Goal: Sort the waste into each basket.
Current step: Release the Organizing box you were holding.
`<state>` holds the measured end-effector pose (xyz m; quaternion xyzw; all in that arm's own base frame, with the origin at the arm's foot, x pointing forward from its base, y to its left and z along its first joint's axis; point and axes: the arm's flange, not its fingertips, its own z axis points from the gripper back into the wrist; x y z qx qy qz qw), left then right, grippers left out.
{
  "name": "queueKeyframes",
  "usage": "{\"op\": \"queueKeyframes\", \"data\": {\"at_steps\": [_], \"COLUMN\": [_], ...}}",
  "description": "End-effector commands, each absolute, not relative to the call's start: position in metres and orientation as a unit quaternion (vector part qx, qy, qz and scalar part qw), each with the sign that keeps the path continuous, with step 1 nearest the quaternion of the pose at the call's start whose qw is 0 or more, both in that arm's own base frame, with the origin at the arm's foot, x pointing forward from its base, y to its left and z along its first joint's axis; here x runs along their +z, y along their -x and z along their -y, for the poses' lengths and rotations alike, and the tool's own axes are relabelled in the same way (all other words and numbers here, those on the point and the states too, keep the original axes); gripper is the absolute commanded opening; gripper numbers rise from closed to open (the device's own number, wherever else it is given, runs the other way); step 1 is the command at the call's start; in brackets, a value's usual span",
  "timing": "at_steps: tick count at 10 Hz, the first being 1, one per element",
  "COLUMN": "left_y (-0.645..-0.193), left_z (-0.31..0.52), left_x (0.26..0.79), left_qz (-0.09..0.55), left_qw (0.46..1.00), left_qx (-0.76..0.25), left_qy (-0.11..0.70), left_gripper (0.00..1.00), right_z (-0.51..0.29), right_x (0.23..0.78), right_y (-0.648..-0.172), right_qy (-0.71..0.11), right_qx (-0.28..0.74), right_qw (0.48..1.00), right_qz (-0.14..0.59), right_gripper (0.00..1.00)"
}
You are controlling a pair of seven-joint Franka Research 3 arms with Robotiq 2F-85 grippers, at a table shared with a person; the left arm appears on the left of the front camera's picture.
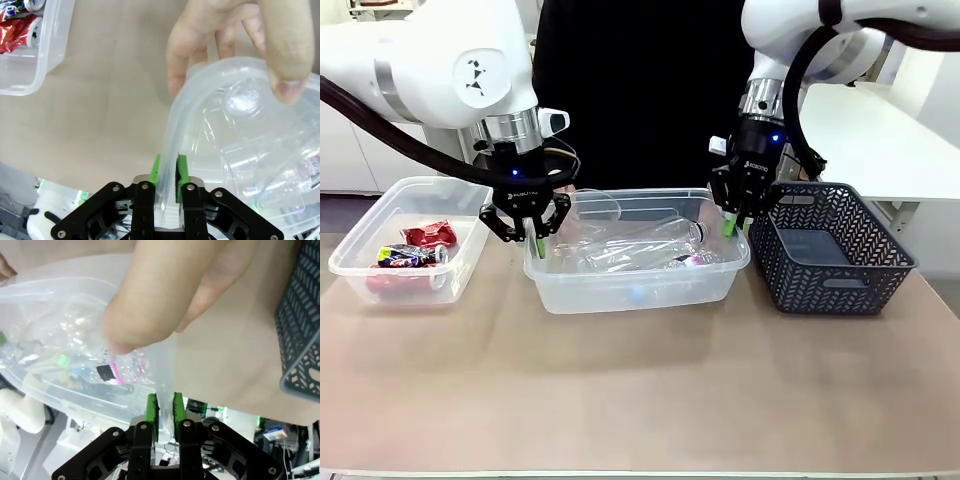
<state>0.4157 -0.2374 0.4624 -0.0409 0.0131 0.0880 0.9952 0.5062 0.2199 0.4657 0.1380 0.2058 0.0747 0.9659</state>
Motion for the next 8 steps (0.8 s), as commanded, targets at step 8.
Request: {"op": "queueKeyframes", "data": {"at_steps": [8], "left_y": [-0.389], "left_z": [0.216], "left_x": [0.496], "left_qz": [0.039], "left_qw": [0.991], "left_qx": [0.085], "left_qy": [0.096], "left_gripper": [1.00], "right_z": [-0.187], "right_x": [0.476], "right_y": [-0.470], "right_qy": [-0.218], "right_qx": [0.028], "right_qw": [0.976], "right_qz": [-0.007], "right_gripper": [1.00]}}
